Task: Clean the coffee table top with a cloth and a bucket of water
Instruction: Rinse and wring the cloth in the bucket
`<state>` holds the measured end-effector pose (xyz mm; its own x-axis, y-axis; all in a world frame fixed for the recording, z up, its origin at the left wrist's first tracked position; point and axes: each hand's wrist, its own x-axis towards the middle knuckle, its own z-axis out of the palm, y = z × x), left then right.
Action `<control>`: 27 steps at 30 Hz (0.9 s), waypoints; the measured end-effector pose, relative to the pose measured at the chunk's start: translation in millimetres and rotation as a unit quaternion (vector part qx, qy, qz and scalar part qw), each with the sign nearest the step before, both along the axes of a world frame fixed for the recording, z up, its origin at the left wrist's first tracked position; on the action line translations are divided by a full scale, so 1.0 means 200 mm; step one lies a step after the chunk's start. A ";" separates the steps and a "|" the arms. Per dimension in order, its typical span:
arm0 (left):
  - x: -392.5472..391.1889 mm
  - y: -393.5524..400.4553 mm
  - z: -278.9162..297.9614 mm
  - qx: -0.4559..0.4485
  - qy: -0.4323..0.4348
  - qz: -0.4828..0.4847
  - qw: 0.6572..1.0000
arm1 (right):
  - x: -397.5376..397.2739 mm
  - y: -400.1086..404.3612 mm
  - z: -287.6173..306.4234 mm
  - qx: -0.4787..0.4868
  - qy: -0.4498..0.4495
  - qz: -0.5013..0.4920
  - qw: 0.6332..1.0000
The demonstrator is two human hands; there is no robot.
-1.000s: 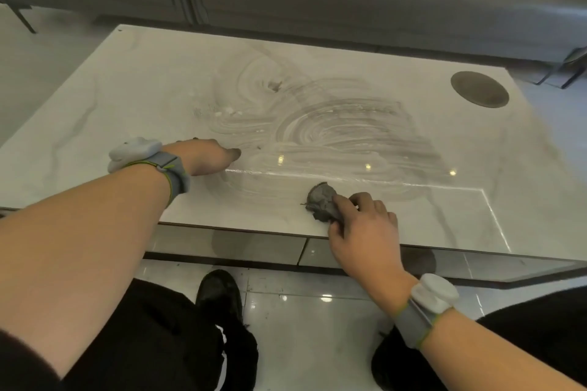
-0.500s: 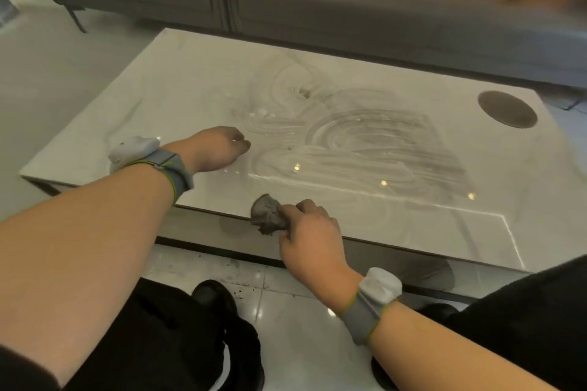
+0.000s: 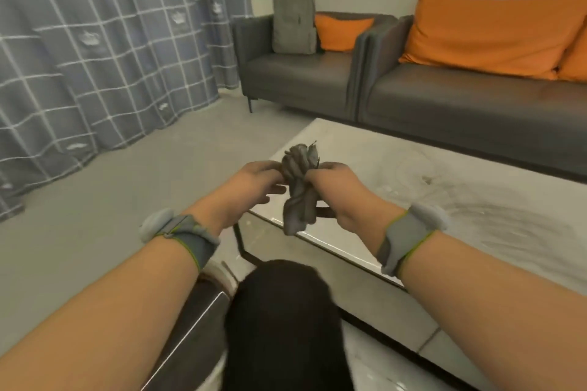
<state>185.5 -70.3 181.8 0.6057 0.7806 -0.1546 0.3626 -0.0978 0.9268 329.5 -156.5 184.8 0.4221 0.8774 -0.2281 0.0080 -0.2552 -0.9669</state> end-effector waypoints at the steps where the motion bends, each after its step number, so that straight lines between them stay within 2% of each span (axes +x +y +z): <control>1: -0.09 0.00 0.02 -0.009 -0.047 0.017 0.999 | -0.10 0.04 0.05 0.002 0.017 0.014 1.000; 3: -0.21 0.01 0.03 -0.029 -0.115 0.064 0.991 | -0.25 0.10 0.10 -0.003 0.040 0.038 0.998; 6: -0.48 0.03 -0.03 -0.039 -0.125 0.109 0.985 | -0.53 0.22 0.06 -0.037 0.047 0.071 0.996; 9: -0.71 0.05 -0.20 -0.076 -0.101 0.119 0.985 | -0.74 0.31 -0.11 -0.102 0.024 0.099 0.989; 11: -0.85 0.04 -0.36 -0.091 -0.088 0.125 0.984 | -0.85 0.33 -0.25 -0.163 0.053 0.138 0.976; 14: -1.00 0.00 -0.60 -0.048 0.025 0.091 0.994 | -0.91 0.35 -0.46 -0.255 0.073 0.189 0.946; 16: -1.07 0.00 -0.76 -0.027 0.114 0.078 0.990 | -0.93 0.38 -0.58 -0.291 0.009 0.212 0.933; 18: -1.15 0.02 -0.95 -0.043 0.176 0.080 0.980 | -0.97 0.42 -0.72 -0.281 -0.147 0.235 0.919; 20: -1.19 0.02 -1.05 -0.028 0.230 0.072 0.970 | -0.99 0.43 -0.84 -0.237 -0.336 0.252 0.876; 21: -1.21 0.04 -1.11 -0.024 0.254 0.072 0.964 | -1.02 0.44 -0.90 -0.214 -0.405 0.284 0.842; 22: -1.24 0.06 -1.19 -0.025 0.269 0.074 0.960 | -1.09 0.46 -0.99 -0.187 -0.447 0.328 0.811; 25: -1.25 0.09 -1.28 -0.019 0.288 0.062 0.955 | -1.21 0.48 -1.16 -0.147 -0.459 0.434 0.761; 27: -1.27 0.11 -1.37 -0.035 0.296 0.047 0.953 | -1.27 0.50 -1.28 -0.157 -0.520 0.488 0.683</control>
<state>-68.1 -47.8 -91.3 0.3242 0.8023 -0.5012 0.8287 0.0145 0.5594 74.7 -56.0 -71.7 -0.2521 0.8330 -0.4924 0.9636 0.1695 -0.2066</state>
